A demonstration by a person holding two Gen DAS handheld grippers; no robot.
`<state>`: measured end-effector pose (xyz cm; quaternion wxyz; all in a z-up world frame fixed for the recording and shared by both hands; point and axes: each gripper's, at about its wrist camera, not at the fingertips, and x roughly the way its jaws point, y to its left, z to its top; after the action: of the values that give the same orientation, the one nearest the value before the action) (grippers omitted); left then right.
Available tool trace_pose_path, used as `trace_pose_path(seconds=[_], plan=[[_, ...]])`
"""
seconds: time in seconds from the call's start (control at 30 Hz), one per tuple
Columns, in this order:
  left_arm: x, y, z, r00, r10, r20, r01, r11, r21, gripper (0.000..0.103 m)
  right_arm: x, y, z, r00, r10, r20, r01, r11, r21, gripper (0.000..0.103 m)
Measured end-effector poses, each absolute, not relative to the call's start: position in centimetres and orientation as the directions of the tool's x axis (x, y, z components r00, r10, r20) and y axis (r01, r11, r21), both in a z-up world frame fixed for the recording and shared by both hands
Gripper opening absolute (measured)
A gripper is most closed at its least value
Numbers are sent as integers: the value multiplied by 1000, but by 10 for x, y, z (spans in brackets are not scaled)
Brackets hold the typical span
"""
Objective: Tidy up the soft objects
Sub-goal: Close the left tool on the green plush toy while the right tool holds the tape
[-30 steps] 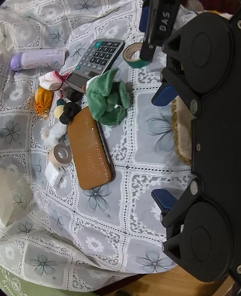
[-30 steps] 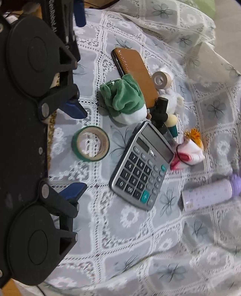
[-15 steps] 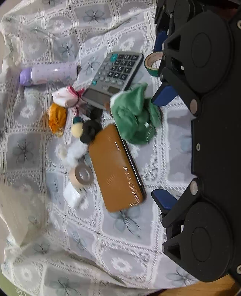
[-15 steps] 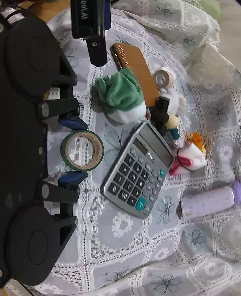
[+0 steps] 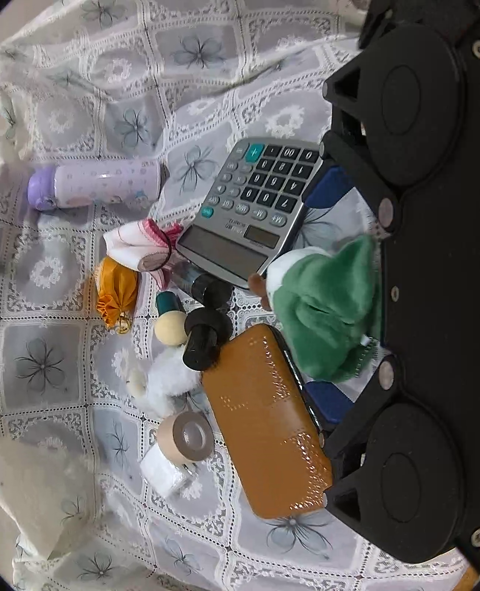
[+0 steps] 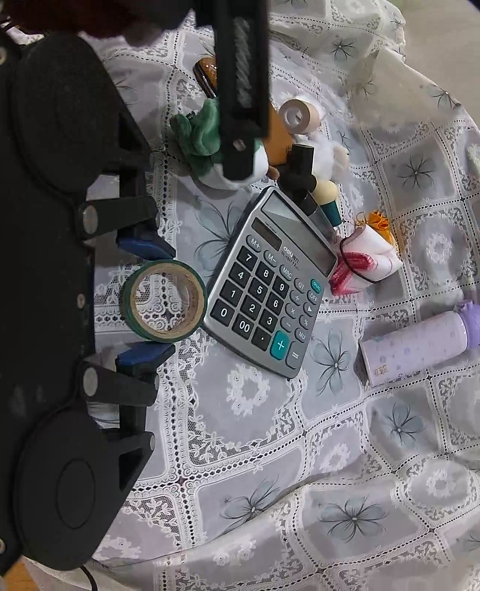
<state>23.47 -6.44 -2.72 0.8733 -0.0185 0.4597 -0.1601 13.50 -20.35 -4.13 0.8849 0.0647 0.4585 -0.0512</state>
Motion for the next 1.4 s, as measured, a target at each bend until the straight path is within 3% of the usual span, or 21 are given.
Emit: trace_pose_path(seconds=[0.2,0.27,0.37,0.7,0.83,1.03,1.1,1.13,1.17,1.23,1.4], plan=[[250,-69,-41,506,-253,-824,195,965,-177,93,128,-204,-40,573,-38,-818,159,985,65,48],[253,-68,-45,506,-240,-829,171,969,-176,76,125,-204,-39,573,-44,-818,165,984,62,48],[255,-63,-45,503,-262,-823,153,965,-214,66,118,-204,-36,577,-49,-815,172,983,63,48],[213,-48,-9,538,-286,-793,181,958,-223,54,82,-204,-14,604,-50,-795,211,972,99,48],[186,-36,3,543,-300,-784,194,953,-231,42,64,-202,-3,621,-44,-782,218,969,118,48],[153,-24,3,545,-281,-790,192,959,-209,42,40,-195,5,636,-33,-771,211,968,133,48],[157,-26,-1,537,-266,-800,183,963,-197,47,40,-193,5,633,-29,-774,206,970,131,48],[159,-27,-1,539,-266,-799,190,963,-193,56,40,-192,6,635,-27,-772,202,971,131,48],[161,-30,-1,545,-264,-796,198,963,-184,76,41,-191,7,638,-27,-770,199,971,131,48],[167,-37,1,570,-244,-784,202,967,-154,92,43,-190,8,642,-25,-766,196,972,133,48],[184,-47,-7,582,-233,-779,194,970,-145,92,54,-192,2,631,-11,-776,190,972,140,48]])
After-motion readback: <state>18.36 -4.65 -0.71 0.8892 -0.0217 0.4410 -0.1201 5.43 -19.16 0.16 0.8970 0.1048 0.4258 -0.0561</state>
